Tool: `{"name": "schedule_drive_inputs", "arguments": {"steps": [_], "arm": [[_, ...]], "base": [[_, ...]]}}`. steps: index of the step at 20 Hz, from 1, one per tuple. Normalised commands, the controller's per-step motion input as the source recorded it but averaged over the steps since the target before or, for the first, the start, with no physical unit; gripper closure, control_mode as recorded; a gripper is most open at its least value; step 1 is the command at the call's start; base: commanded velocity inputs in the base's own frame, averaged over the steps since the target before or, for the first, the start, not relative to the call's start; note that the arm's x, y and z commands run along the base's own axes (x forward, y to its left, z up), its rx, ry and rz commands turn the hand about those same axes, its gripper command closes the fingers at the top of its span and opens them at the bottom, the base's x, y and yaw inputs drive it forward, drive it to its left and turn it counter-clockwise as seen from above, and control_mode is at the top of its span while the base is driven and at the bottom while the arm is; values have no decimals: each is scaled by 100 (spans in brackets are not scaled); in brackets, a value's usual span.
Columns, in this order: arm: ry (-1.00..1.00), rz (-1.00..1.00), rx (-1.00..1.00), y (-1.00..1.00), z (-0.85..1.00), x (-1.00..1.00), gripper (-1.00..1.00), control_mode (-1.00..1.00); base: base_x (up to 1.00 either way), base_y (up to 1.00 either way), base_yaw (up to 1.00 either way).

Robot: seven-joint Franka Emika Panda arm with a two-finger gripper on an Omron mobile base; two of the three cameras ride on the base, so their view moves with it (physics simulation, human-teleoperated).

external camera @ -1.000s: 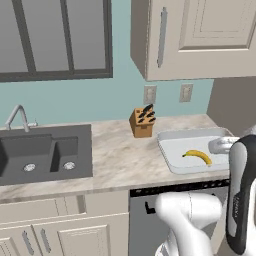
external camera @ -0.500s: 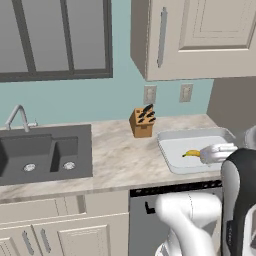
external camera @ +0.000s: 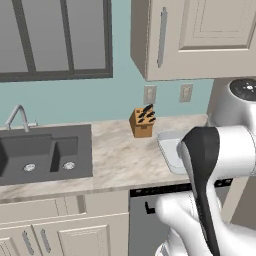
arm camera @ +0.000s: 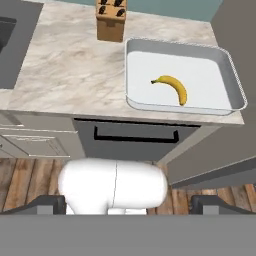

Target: Pick the banana and orange from the fridge and place them inside the tupperware on the counter.

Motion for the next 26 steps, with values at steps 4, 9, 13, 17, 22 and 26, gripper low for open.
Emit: {"name": "schedule_drive_inputs", "arguments": {"steps": [4, 9, 13, 17, 22, 26], "arm": [[5, 0, 0, -27, -2, -13, -100, -100], [0, 0, 0, -6, -3, -5, -100, 100], [0, 0, 0, 0, 0, 0, -100, 100], [0, 0, 0, 0, 0, 0, -100, 100], [0, 0, 0, 0, 0, 0, -100, 100], [0, 0, 0, 0, 0, 0, -100, 100]], "base": [[0, 0, 0], [-31, -19, 0], [-65, -27, 2], [-67, -32, 3], [-89, -73, 0], [-73, -100, -5]]}}
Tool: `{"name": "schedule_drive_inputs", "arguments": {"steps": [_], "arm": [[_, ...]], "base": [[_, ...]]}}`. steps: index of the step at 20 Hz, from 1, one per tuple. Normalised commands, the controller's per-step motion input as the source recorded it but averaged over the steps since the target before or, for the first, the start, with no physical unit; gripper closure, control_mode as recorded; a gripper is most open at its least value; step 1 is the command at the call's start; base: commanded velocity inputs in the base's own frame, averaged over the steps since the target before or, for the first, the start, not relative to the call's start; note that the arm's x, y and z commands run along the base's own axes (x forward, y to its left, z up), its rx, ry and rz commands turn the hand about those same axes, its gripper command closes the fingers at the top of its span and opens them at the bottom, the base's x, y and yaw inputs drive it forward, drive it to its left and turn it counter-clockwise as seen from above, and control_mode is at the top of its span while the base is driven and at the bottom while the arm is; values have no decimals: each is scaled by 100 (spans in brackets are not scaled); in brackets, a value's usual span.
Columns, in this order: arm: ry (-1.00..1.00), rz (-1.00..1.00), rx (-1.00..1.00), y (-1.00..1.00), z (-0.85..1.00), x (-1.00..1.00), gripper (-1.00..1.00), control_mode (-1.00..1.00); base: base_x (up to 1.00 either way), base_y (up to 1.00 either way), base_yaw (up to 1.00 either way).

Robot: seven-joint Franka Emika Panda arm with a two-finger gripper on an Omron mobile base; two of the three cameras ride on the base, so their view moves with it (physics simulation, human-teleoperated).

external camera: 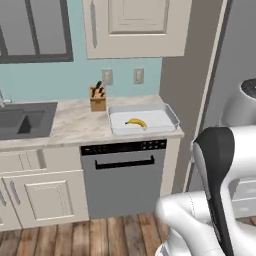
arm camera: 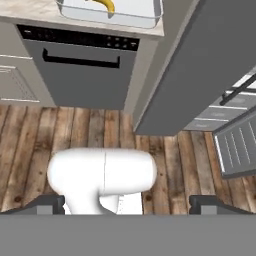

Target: Pick the banana and orange from the fridge and place them inside the tupperware on the counter.

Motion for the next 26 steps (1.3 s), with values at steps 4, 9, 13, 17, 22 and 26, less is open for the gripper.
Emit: {"name": "schedule_drive_inputs", "arguments": {"steps": [4, 9, 13, 17, 22, 26], "arm": [[0, 0, 0, 0, 0, 0, -100, 100], [0, 0, 0, 0, 0, 0, -100, 100], [0, 0, 0, 0, 0, 0, -100, 100], [0, 0, 0, 0, 0, 0, -100, 100], [0, 0, 0, 0, 0, 0, -100, 100], [0, 0, 0, 0, 0, 0, -100, 100]], "base": [[-27, -100, -7], [-1, -100, -7], [2, -99, -2], [3, -74, -1], [4, -56, -3], [14, -29, -1]]}}
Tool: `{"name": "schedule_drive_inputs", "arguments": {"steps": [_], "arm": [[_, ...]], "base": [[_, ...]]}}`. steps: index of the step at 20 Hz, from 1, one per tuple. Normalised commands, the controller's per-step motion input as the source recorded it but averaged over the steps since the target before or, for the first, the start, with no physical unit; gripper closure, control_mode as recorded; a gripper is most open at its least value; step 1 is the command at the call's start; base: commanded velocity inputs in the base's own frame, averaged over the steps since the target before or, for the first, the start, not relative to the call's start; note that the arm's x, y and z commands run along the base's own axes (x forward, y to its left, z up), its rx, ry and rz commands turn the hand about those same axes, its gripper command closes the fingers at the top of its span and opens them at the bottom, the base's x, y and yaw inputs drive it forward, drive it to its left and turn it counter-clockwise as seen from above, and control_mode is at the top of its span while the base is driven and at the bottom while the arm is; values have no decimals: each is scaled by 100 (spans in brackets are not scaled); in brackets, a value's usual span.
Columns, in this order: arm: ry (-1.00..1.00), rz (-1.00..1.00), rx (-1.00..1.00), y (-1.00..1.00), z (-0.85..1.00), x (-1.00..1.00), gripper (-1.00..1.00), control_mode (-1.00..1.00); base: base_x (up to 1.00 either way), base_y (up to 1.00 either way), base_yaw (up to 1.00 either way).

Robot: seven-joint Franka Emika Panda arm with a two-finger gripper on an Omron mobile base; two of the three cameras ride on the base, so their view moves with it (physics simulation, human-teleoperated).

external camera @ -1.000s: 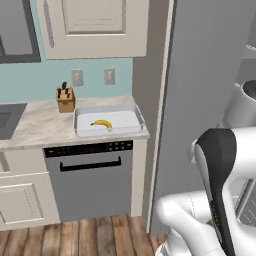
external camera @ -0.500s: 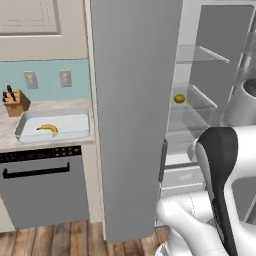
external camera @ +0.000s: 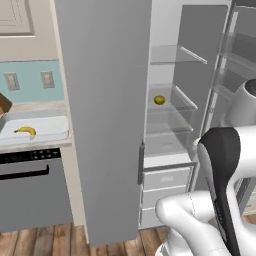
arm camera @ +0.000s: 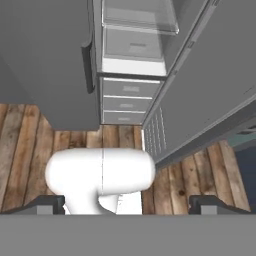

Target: Pick the banana and orange from the fridge and place them inside the tupperware on the counter.

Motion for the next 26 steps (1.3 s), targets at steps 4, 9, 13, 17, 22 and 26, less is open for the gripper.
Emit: {"name": "schedule_drive_inputs", "arguments": {"steps": [4, 9, 13, 17, 22, 26], "arm": [[0, 0, 0, 0, 0, 0, -100, 100], [0, 0, 0, 0, 0, 0, -100, 100], [0, 0, 0, 0, 0, 0, -100, 100], [0, 0, 0, 0, 0, 0, -100, 100], [0, 0, 0, 0, 0, 0, -100, 100], [0, 0, 0, 0, 0, 0, -100, 100]], "base": [[13, -26, -1], [24, -32, -3], [44, -43, -2], [55, -33, -1], [52, -28, -1], [42, -28, 0]]}}
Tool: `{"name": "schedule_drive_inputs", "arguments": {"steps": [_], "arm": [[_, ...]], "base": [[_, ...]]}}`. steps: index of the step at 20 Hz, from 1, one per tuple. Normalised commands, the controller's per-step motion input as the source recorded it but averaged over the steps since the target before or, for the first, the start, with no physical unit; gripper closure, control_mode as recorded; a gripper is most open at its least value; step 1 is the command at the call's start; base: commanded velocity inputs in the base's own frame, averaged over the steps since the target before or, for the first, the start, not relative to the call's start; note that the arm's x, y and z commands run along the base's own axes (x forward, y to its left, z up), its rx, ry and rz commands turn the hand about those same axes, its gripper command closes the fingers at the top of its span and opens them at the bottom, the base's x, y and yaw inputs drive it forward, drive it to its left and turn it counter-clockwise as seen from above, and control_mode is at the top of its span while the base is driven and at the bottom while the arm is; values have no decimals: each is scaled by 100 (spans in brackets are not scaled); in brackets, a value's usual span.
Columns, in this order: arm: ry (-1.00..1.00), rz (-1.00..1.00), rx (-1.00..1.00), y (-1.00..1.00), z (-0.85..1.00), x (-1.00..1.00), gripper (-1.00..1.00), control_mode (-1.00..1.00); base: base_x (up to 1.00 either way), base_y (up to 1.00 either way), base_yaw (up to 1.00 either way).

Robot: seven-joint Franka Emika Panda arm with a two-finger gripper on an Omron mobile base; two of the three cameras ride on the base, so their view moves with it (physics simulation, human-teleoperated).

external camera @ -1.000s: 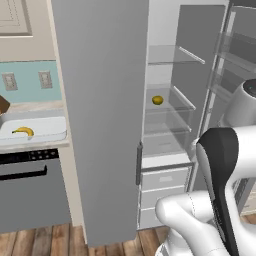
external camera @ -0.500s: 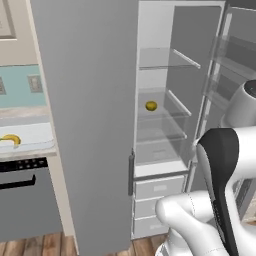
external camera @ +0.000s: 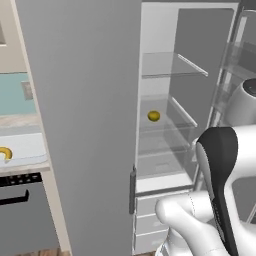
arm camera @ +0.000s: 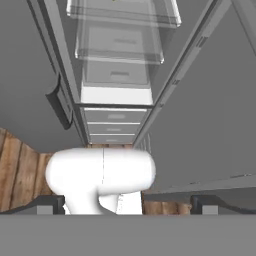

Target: Pick the banana and orange from the fridge and place them inside the tupperware on the counter.

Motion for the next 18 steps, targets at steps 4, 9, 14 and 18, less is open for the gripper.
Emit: {"name": "schedule_drive_inputs", "arguments": {"steps": [4, 9, 14, 18], "arm": [[0, 0, 0, 0, 0, 0, -100, 100], [-20, 0, 2, -16, -19, 14, -100, -100], [-37, 0, 9, -27, -38, 37, -100, -100], [-32, 1, 11, -3, -40, 46, -100, -100]], "base": [[39, -26, 0], [11, -11, 0], [0, 0, 0], [0, 0, 0]]}}
